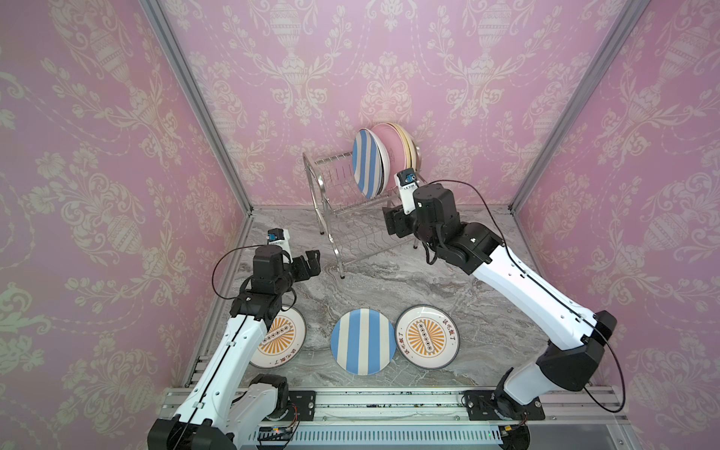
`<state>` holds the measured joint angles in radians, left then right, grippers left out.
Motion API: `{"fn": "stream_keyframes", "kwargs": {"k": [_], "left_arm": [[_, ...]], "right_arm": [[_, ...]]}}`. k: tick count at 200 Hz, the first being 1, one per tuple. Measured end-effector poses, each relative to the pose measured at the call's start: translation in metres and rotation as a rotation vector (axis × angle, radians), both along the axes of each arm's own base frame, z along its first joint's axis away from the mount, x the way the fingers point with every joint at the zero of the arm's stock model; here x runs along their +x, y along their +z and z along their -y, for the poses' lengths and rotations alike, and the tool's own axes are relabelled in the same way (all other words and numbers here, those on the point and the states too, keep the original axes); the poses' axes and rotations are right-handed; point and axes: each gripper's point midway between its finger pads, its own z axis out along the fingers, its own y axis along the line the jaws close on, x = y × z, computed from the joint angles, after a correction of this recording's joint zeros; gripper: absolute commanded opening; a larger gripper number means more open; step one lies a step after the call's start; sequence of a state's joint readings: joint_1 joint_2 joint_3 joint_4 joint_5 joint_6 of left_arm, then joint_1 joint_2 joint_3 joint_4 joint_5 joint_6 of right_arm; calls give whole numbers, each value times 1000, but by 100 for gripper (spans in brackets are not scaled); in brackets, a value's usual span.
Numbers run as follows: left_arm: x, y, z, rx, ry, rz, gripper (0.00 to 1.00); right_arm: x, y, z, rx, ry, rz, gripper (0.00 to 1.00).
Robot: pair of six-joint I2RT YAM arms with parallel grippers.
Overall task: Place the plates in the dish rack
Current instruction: 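Open the right gripper and withdraw it from the rack toward the sunburst plate, then close the right gripper on the sunburst plate's rim while the left gripper reaches over it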
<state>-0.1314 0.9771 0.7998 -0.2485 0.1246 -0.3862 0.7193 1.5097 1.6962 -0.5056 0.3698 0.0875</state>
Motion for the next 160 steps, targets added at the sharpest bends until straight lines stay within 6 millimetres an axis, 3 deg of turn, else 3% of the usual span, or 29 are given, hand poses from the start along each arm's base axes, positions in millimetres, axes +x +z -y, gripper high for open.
{"fn": "stream_keyframes", "kwargs": {"k": [23,34,52,78,110,145,160], "left_arm": [[-8,-8,20,23,-53,-32,99],[-12,-10,31,27,-87,-38,99],[-18,-14,49,31,-142,-49,99],[-25,-40,67,36,-209,-113,99],[-42,-73,102,48,-335,-196,99],[-51,-95,130,63,-435,-257,99],[-53,-100,138,57,-470,-264,99]], "right_arm": [[-21,-48,62,74,-84,-160,81],[-34,-83,95,97,-154,-261,79],[-66,-144,126,113,-234,-433,78],[-120,-212,145,107,-292,-650,76],[-159,-250,160,174,-359,-770,72],[-191,-303,156,227,-380,-937,68],[-202,-317,156,235,-394,-987,66]]}}
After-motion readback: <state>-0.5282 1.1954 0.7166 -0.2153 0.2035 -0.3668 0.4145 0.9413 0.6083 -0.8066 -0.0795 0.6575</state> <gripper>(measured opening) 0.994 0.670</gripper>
